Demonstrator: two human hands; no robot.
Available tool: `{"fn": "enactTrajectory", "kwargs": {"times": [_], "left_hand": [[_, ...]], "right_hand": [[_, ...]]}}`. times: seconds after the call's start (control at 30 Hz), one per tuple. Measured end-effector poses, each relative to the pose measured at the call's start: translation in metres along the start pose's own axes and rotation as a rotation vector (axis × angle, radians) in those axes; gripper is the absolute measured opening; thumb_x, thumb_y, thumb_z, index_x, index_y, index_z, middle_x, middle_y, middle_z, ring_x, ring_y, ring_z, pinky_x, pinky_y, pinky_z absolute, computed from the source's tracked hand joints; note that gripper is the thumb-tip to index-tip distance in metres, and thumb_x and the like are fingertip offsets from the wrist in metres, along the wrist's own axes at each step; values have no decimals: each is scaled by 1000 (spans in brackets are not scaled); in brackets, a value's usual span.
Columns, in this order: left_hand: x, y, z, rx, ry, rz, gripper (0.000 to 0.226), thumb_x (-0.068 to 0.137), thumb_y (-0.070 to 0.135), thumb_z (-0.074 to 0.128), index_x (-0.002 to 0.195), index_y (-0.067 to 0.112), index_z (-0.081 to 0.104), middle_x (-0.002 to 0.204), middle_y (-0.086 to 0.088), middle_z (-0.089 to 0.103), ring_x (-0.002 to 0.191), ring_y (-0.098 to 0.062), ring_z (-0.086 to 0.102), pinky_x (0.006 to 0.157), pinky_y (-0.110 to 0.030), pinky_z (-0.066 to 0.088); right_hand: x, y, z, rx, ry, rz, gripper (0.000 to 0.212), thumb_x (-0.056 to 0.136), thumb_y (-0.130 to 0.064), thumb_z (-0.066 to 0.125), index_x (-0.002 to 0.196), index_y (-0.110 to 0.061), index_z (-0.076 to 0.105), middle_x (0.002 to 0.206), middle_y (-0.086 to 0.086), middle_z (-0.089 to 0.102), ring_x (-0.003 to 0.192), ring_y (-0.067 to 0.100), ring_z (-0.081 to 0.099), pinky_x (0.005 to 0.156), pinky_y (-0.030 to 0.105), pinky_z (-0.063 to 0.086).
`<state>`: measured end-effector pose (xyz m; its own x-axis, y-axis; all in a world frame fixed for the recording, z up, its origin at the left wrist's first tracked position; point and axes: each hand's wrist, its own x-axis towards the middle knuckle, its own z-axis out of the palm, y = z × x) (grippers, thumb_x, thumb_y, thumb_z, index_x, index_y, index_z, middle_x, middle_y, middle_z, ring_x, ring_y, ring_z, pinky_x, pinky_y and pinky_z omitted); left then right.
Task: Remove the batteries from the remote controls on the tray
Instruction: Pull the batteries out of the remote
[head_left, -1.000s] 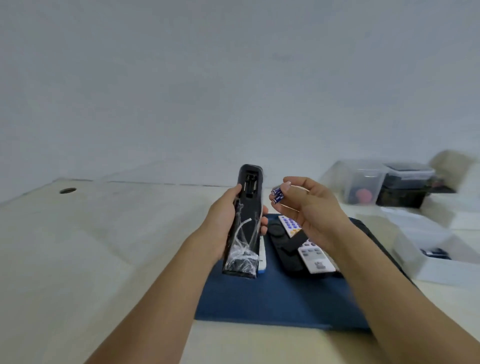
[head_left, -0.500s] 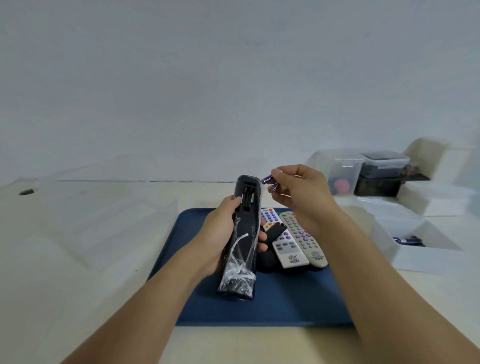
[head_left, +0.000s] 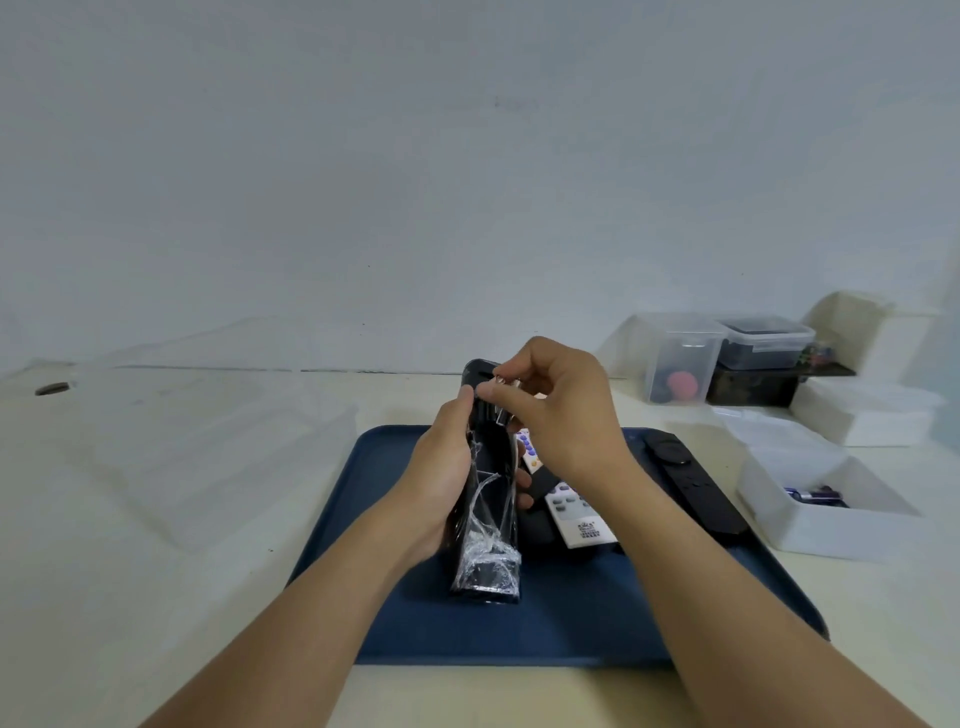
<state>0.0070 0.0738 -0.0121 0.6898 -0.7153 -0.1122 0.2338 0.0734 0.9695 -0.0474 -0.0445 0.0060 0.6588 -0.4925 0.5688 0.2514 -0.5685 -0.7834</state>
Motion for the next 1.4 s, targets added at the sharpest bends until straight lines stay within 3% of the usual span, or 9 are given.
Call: {"fn": "enactTrajectory", "kwargs": {"times": [0.2,0.37,0.53,0.8,0.97,1.07,1.23,1.3,1.4], "left_hand": [[-2,1,0,23,2,24,70,103,61,30,122,1,60,77,-25,68,59,-31,67,58,-39,60],[1,4,-4,-65,54,102,52,105,52,36,131,9,52,92,-27,66,61,-32,67,52,-36,57],[-2,5,-2,-63,57,193,25,108,34,41,123,15,51,101,-20,68,73,-37,66,64,-53,60],[-4,5,-2,-21,42,250,21,108,29,42,120,14,50,85,-10,70,60,-29,65,52,-41,58],[2,-2,-5,55,28,276,22,108,35,42,117,18,53,89,-17,67,57,-30,65,50,-38,56],[5,-4,-8,72,26,285,22,107,37,46,118,21,56,90,-10,70,62,-29,68,53,-38,56],[5,-2,-9,50,-2,291,21,105,33,50,120,19,56,79,-7,70,59,-24,67,51,-37,57],[3,-2,-9,55,-8,292,22,105,33,51,120,17,56,75,-9,68,56,-25,65,52,-35,56],[4,-3,-7,63,-4,296,23,104,33,53,120,17,56,72,-7,68,56,-24,64,52,-35,56]], "right_hand": [[-6,0,4,-140,-8,-168,13,81,-7,81,75,-10,70,65,-12,61,60,1,55,57,9,40],[-4,-6,2,-124,66,-166,14,82,-8,80,74,-11,70,59,-9,57,52,4,51,52,10,38],[-6,-4,6,-168,-4,-181,10,80,-8,82,75,-11,74,54,-16,53,49,1,51,49,7,34],[-4,2,7,-165,-49,-167,8,82,-6,79,80,-14,81,69,-8,67,59,1,59,56,8,40],[0,7,5,-189,-103,-192,9,84,-9,77,87,-16,82,81,2,72,74,11,66,68,26,52],[3,9,2,-206,-151,-168,13,86,-13,76,96,-20,81,86,-3,65,69,0,57,64,12,43],[8,11,-8,-105,-241,-44,19,91,-12,71,107,-21,78,92,-4,63,61,-3,57,63,12,41],[6,8,-10,6,-241,11,18,93,-8,69,106,-15,78,91,-1,66,62,3,64,62,13,46],[4,5,-12,194,-238,87,15,93,-4,67,102,-9,78,82,7,73,62,37,68,57,21,52]]}}
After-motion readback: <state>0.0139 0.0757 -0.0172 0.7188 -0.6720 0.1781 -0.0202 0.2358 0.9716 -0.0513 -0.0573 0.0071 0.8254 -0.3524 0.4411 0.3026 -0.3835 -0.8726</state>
